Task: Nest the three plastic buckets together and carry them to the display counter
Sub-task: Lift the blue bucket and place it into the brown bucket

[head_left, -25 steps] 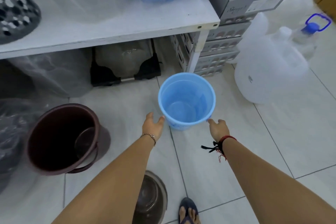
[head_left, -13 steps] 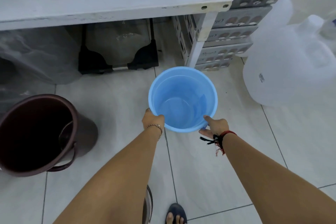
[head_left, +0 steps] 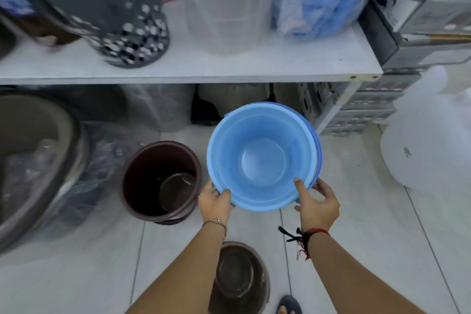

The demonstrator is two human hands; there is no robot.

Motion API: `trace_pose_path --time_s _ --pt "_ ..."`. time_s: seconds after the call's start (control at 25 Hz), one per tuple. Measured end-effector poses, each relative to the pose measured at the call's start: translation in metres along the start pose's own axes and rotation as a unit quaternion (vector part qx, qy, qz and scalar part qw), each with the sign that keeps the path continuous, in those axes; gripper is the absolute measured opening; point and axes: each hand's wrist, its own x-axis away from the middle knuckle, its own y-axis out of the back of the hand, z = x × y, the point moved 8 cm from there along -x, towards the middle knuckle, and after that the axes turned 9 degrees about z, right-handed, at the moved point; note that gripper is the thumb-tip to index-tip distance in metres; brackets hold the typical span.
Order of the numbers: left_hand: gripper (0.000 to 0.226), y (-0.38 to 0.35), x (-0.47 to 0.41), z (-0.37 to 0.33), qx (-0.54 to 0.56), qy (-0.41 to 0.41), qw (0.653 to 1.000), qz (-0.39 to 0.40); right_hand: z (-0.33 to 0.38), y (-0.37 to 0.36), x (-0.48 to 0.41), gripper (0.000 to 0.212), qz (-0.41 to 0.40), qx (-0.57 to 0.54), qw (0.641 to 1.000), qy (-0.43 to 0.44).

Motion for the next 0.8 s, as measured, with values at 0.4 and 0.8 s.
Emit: trace_pose_path --time_s 0.4,0.8 --pt "0.043 0.197 0.075 -0.139 0.076 -0.093 0.992 -0.046 0.082 -0.148 0.18 0.057 0.056 0.036 0.987 0.149" --pt "0.028 0.281 -0.016 -0.064 0.0 -0.018 0.997 -0.078 -0.06 -0.246 0.149 0.062 0.166 0.145 0.974 0.048"
